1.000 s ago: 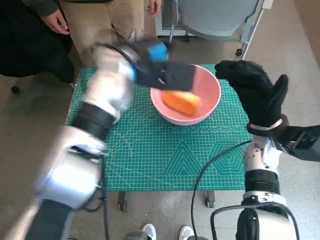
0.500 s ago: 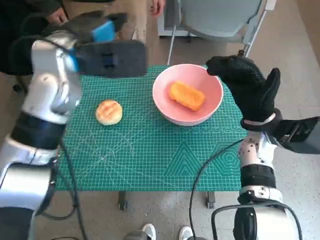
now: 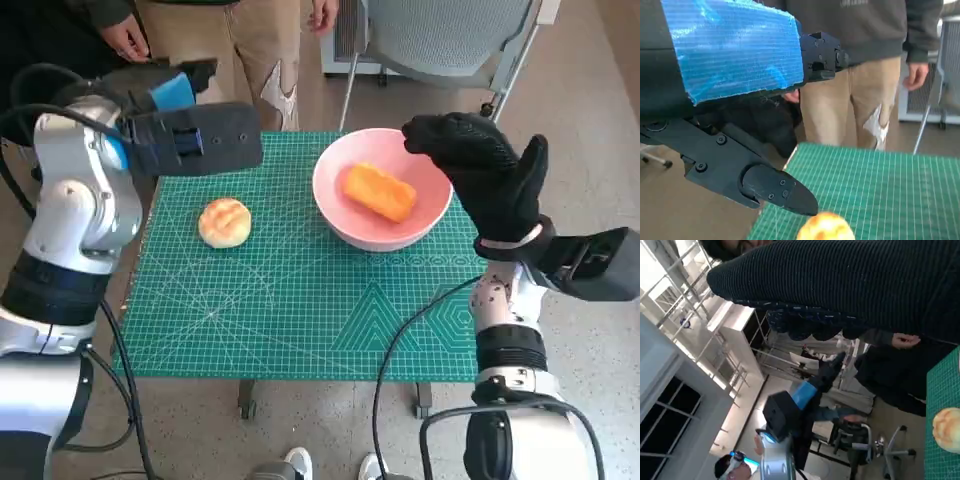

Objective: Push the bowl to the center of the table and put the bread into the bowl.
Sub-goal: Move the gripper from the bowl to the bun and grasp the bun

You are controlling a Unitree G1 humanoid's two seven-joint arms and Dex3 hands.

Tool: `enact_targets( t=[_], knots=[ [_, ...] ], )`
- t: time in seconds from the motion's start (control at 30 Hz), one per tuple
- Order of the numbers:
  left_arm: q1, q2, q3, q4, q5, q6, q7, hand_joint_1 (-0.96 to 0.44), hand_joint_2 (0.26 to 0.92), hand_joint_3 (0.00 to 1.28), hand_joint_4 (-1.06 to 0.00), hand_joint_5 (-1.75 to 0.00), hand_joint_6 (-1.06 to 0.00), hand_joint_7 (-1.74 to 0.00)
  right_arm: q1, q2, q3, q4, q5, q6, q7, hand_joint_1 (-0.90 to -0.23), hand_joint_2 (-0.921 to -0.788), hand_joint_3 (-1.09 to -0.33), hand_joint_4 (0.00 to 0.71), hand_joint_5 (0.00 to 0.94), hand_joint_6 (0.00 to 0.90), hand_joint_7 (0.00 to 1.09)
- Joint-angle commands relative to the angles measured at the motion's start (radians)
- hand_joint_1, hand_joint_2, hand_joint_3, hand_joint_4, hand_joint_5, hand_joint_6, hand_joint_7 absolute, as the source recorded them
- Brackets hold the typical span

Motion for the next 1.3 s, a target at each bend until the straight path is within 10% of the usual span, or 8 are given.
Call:
enact_targets(
  t=[0.03,1.3],
  knots=[
    [0.021,0.018,0.001,-0.005,0.013,-0.003,-0.011,-0.57,0.748,0.0,0.0,0.0,-0.1,-0.01,-0.006,-0.005,-0.007,0.024,-0.005,-0.004,0.015,-0.676,-0.921,-0.641,0.162,0.007,0.205,0.03],
    [-0.021,-0.112,-0.042,0.423,-0.034,-0.1,0.04,-0.54,0.728,0.01,0.0,0.0,-0.07,0.0,0.002,-0.028,-0.016,-0.004,-0.006,0.016,0.015,-0.67,-0.921,-0.661,0.156,0.0,0.21,0.02]
  ],
)
